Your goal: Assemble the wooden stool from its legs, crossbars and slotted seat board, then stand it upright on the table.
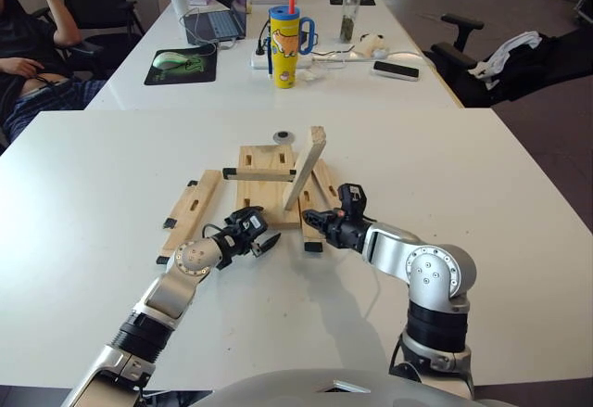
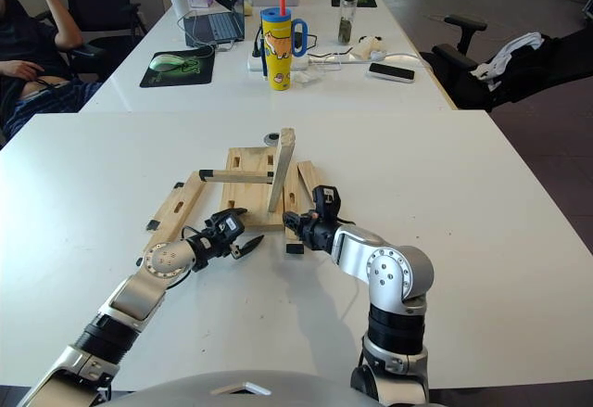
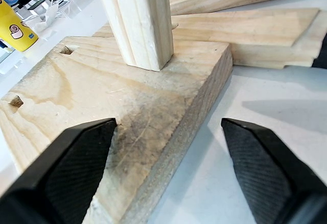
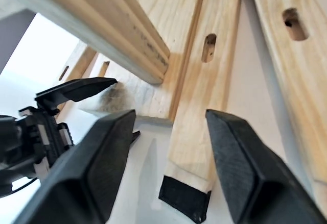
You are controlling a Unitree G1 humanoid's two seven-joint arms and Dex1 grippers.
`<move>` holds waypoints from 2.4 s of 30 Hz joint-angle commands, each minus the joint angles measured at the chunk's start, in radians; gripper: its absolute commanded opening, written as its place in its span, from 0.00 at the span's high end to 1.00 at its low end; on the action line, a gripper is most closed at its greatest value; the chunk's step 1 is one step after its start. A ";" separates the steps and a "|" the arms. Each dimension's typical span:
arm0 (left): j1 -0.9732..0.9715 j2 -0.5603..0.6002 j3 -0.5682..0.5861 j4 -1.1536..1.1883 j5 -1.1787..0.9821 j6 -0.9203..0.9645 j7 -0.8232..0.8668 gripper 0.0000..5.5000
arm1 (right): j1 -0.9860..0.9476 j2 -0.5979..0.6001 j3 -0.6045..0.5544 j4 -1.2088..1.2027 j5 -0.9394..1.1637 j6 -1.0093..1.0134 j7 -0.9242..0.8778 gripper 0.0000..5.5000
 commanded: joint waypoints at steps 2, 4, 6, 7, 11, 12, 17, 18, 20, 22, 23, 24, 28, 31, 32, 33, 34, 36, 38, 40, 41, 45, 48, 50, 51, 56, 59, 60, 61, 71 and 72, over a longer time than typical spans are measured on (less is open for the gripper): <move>0.108 0.032 -0.060 0.105 0.056 0.108 -0.044 0.30 | 0.009 -0.053 0.061 -0.020 -0.048 0.029 0.009 0.44; 0.111 0.029 -0.059 0.105 0.055 0.109 -0.040 0.30 | 0.011 -0.068 0.085 -0.016 -0.060 0.029 0.021 0.44; 0.112 0.026 -0.059 0.103 0.054 0.111 -0.037 0.30 | 0.012 -0.079 0.108 -0.009 -0.069 0.024 0.031 0.44; 0.113 0.024 -0.059 0.103 0.054 0.112 -0.037 0.30 | 0.013 -0.083 0.120 -0.005 -0.076 0.019 0.035 0.44; 0.108 0.019 -0.061 0.108 0.054 0.113 -0.035 0.30 | 0.006 -0.089 0.162 0.027 -0.111 -0.013 0.045 0.44; 0.107 0.018 -0.061 0.109 0.054 0.112 -0.035 0.30 | 0.001 -0.086 0.168 0.040 -0.119 -0.024 0.045 0.44; 0.105 0.012 -0.065 0.112 0.056 0.112 -0.034 0.30 | -0.013 -0.117 0.255 0.147 -0.201 -0.115 0.058 0.44; 0.104 0.011 -0.066 0.113 0.056 0.111 -0.035 0.30 | -0.014 -0.128 0.277 0.165 -0.218 -0.132 0.062 0.44; 0.105 0.008 -0.068 0.112 0.057 0.111 -0.035 0.30 | -0.009 -0.153 0.309 0.177 -0.240 -0.146 0.077 0.44; 0.107 0.006 -0.070 0.111 0.058 0.110 -0.033 0.30 | -0.002 -0.181 0.328 0.166 -0.259 -0.155 0.090 0.44; 0.112 0.005 -0.069 0.107 0.058 0.112 -0.030 0.30 | 0.000 -0.201 0.331 0.154 -0.265 -0.153 0.098 0.44; 0.119 0.003 -0.068 0.102 0.057 0.114 -0.025 0.30 | 0.001 -0.221 0.331 0.141 -0.267 -0.151 0.108 0.44; 0.139 -0.006 -0.069 0.095 0.055 0.118 -0.010 0.30 | -0.011 -0.296 0.344 0.095 -0.290 -0.141 0.139 0.44; 0.149 -0.011 -0.072 0.094 0.054 0.118 -0.002 0.30 | -0.021 -0.292 0.329 0.081 -0.283 -0.124 0.151 0.44; 0.150 -0.012 -0.073 0.094 0.054 0.117 0.000 0.30 | -0.024 -0.287 0.329 0.081 -0.282 -0.123 0.152 0.44; 0.149 -0.013 -0.074 0.096 0.054 0.117 0.000 0.30 | -0.028 -0.286 0.337 0.088 -0.289 -0.132 0.153 0.44; 0.147 -0.013 -0.075 0.097 0.054 0.117 0.001 0.30 | -0.029 -0.280 0.338 0.097 -0.295 -0.142 0.150 0.44; 0.144 -0.014 -0.075 0.098 0.054 0.117 0.000 0.30 | -0.036 -0.262 0.337 0.123 -0.311 -0.169 0.140 0.44; 0.143 -0.014 -0.075 0.098 0.054 0.118 0.000 0.30 | -0.052 -0.242 0.344 0.150 -0.330 -0.188 0.132 0.44; 0.127 -0.010 -0.079 0.105 0.055 0.115 -0.015 0.30 | -0.062 -0.200 0.327 0.180 -0.361 -0.189 0.087 0.44; 0.120 -0.008 -0.080 0.107 0.055 0.114 -0.021 0.30 | -0.064 -0.175 0.307 0.196 -0.363 -0.189 0.072 0.44; 0.106 -0.004 -0.083 0.113 0.055 0.114 -0.031 0.30 | -0.086 -0.133 0.287 0.273 -0.397 -0.240 0.050 0.44; 0.101 -0.004 -0.085 0.114 0.054 0.115 -0.033 0.30 | -0.100 -0.114 0.277 0.322 -0.422 -0.261 0.037 0.44; 0.098 -0.004 -0.085 0.115 0.054 0.115 -0.034 0.30 | -0.102 -0.110 0.276 0.336 -0.438 -0.270 0.031 0.44; 0.098 -0.003 -0.085 0.114 0.054 0.115 -0.034 0.30 | -0.103 -0.109 0.278 0.344 -0.446 -0.273 0.033 0.44; 0.101 -0.005 -0.082 0.112 0.051 0.117 -0.030 0.30 | -0.098 -0.109 0.289 0.357 -0.443 -0.268 0.070 0.56; 0.103 -0.008 -0.081 0.102 0.050 0.125 -0.028 0.30 | -0.099 -0.114 0.287 0.341 -0.442 -0.260 0.085 0.62; 0.104 -0.009 -0.081 0.095 0.049 0.131 -0.027 0.30 | -0.102 -0.119 0.289 0.334 -0.443 -0.263 0.091 0.62; 0.104 -0.010 -0.082 0.089 0.049 0.137 -0.027 0.30 | -0.103 -0.116 0.279 0.322 -0.441 -0.274 0.092 0.62; 0.125 -0.053 -0.107 0.013 0.088 0.252 0.043 0.30 | -0.166 -0.107 0.186 0.227 -0.425 -0.397 0.102 0.62; 0.126 -0.059 -0.107 0.010 0.092 0.269 0.053 0.30 | -0.166 -0.104 0.177 0.225 -0.420 -0.411 0.104 0.62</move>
